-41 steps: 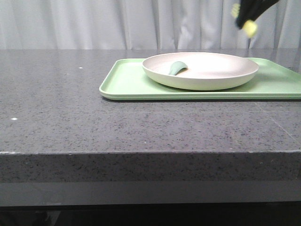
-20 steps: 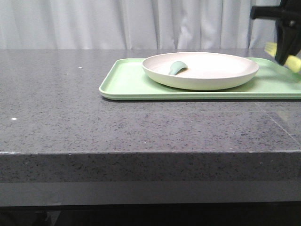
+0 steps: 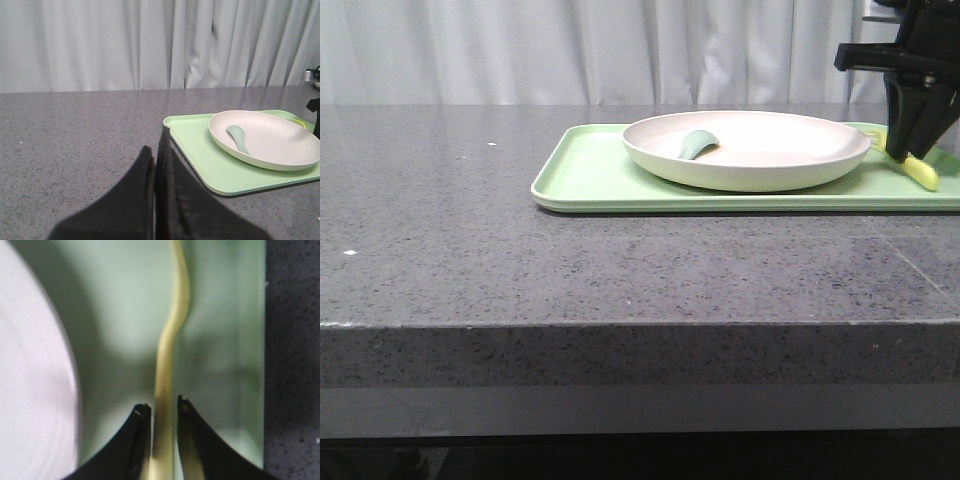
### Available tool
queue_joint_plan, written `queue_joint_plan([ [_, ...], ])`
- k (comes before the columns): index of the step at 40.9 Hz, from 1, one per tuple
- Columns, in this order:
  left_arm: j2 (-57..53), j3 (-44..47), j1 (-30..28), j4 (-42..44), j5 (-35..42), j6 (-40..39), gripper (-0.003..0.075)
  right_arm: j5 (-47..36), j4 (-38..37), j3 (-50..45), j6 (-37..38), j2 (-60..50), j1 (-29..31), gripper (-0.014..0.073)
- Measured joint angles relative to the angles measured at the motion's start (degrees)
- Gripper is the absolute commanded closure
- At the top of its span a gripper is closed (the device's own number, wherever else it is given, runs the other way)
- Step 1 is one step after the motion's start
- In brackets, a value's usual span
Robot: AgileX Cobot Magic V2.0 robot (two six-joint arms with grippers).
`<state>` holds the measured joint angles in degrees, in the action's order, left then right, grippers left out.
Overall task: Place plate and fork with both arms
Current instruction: 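Lower the fork onto the tray beside the plate and release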
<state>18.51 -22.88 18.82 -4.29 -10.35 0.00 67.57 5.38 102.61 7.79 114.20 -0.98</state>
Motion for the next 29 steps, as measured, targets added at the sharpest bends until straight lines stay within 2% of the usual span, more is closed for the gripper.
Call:
queue_joint_plan([
  [6,0.0,0.0,0.0,0.0,0.0,0.0,0.0738,0.0,0.0,0.0,0.0,0.4,0.0,0.0302],
  [15,0.0,0.0,0.0,0.0,0.0,0.0,0.0738,0.3,0.0,0.0,0.0,-2.0,0.0,0.0322],
  [25,0.0,0.0,0.0,0.0,0.0,0.0,0.0738,0.7,0.0,0.0,-0.1,-10.6,0.0,0.0594],
  [29,0.0,0.0,0.0,0.0,0.0,0.0,0.0738,-1.5,0.0,-3.9,-0.2,-14.6,0.0,0.0658],
])
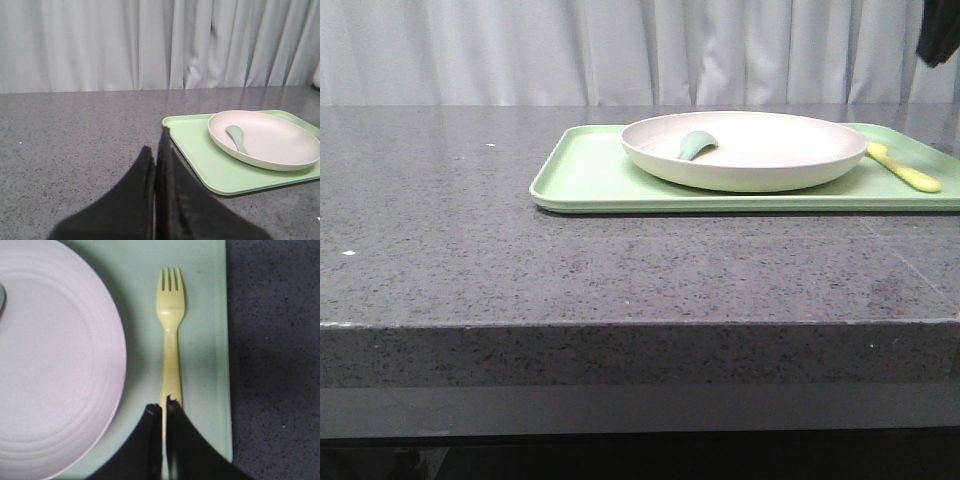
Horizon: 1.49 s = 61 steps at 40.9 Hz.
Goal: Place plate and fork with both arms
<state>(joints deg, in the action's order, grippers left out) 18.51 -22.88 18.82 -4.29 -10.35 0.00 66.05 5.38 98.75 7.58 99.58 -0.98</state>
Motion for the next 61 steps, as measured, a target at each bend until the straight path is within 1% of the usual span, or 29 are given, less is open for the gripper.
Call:
queue_joint_plan([
  [9,0.0,0.0,0.0,0.0,0.0,0.0,0.0738,-10.4,0.0,-17.4,-1.9,-14.7,0.0,0.0662],
  [19,0.0,0.0,0.0,0.0,0.0,0.0,0.0738,-23.4,0.0,-39.6,-7.6,-35.5,0.0,0.0662],
  [26,0.0,0.0,0.0,0.0,0.0,0.0,0.0738,-31.8,0.0,-55.2,-8.9,-50.5,0.0,0.0662],
  [31,0.0,0.0,0.0,0.0,0.0,0.0,0.0738,-35.4,0.0,-64.7,-9.1,-61.7,0.0,0.0662],
  [35,0.0,0.0,0.0,0.0,0.0,0.0,0.0738,-36.5,0.0,-70.6,-9.2,-70.1,0.0,0.0662],
  [41,0.0,0.0,0.0,0.0,0.0,0.0,0.0738,-37.5,0.0,-76.6,-9.2,-82.1,0.0,0.0662],
  [46,0.0,0.0,0.0,0.0,0.0,0.0,0.0738,-40.7,0.0,-78.1,-9.2,-87.8,0.0,0.0662],
  [61,0.0,0.0,0.0,0.0,0.0,0.0,0.0738,-42.0,0.0,-78.2,-9.3,-89.2,0.0,0.0662],
])
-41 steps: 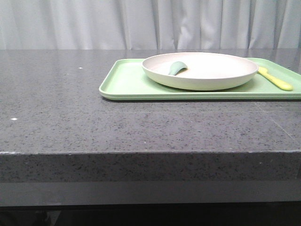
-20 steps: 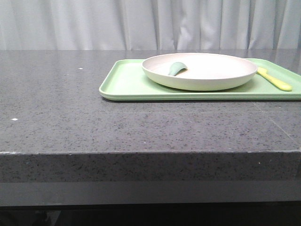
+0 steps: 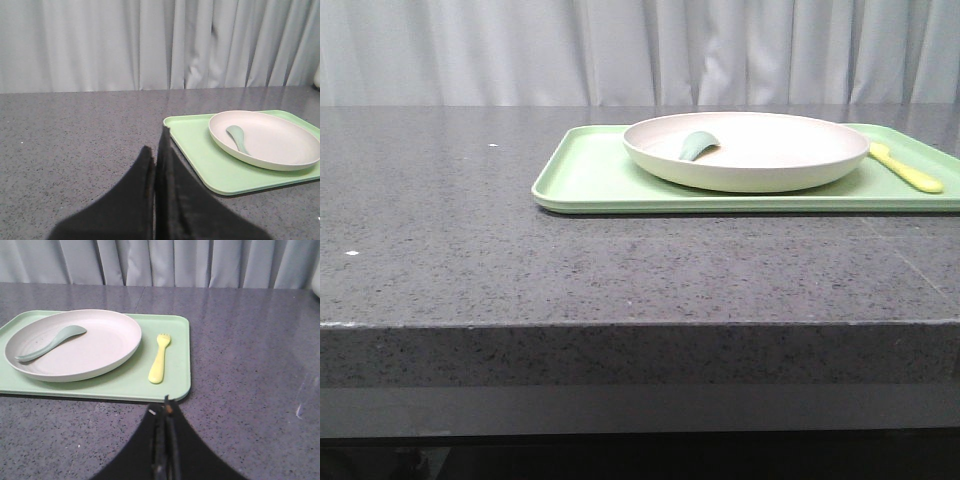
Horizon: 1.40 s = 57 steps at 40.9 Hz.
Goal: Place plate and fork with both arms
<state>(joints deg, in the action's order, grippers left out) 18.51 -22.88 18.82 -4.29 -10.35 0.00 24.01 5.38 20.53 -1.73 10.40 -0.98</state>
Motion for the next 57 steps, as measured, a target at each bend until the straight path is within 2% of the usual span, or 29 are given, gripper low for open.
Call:
queue_joint_plan([
  [43,0.0,0.3,0.0,0.0,0.1,0.0,0.0738,0.0,0.0,0.0,0.0,0.0,0.0,0.0662],
  [50,-3.3,5.3,-1.9,0.0,0.7,0.0,0.0738,0.0,0.0,0.0,0.0,0.0,0.0,0.0662],
  [57,-10.8,11.9,-6.9,0.0,0.7,0.0,0.0738,0.0,0.0,0.0,0.0,0.0,0.0,0.0662],
])
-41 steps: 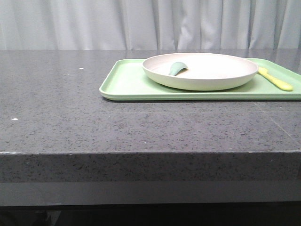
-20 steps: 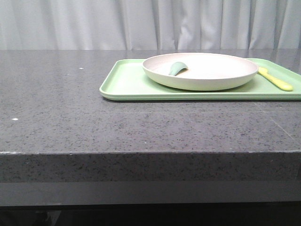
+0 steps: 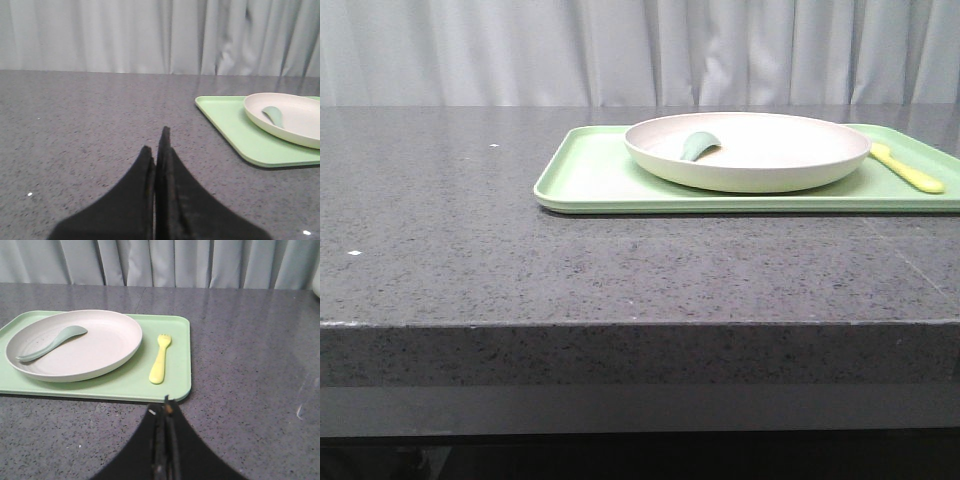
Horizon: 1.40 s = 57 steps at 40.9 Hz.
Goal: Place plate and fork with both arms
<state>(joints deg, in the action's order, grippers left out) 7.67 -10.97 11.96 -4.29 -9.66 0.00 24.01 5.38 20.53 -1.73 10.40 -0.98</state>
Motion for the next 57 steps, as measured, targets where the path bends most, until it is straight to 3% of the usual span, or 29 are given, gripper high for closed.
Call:
queue_joint_plan([
  [7,-7.1,6.2,-5.7,0.0,0.0,0.0,0.0738,0.0,0.0,0.0,0.0,0.0,0.0,0.0662],
  [15,-8.0,11.2,-9.1,0.0,0.1,0.0,0.0738,0.0,0.0,0.0,0.0,0.0,0.0,0.0662],
  [57,-8.0,11.3,-9.3,0.0,0.1,0.0,0.0738,0.0,0.0,-0.1,0.0,-0.1,0.0,0.0662],
])
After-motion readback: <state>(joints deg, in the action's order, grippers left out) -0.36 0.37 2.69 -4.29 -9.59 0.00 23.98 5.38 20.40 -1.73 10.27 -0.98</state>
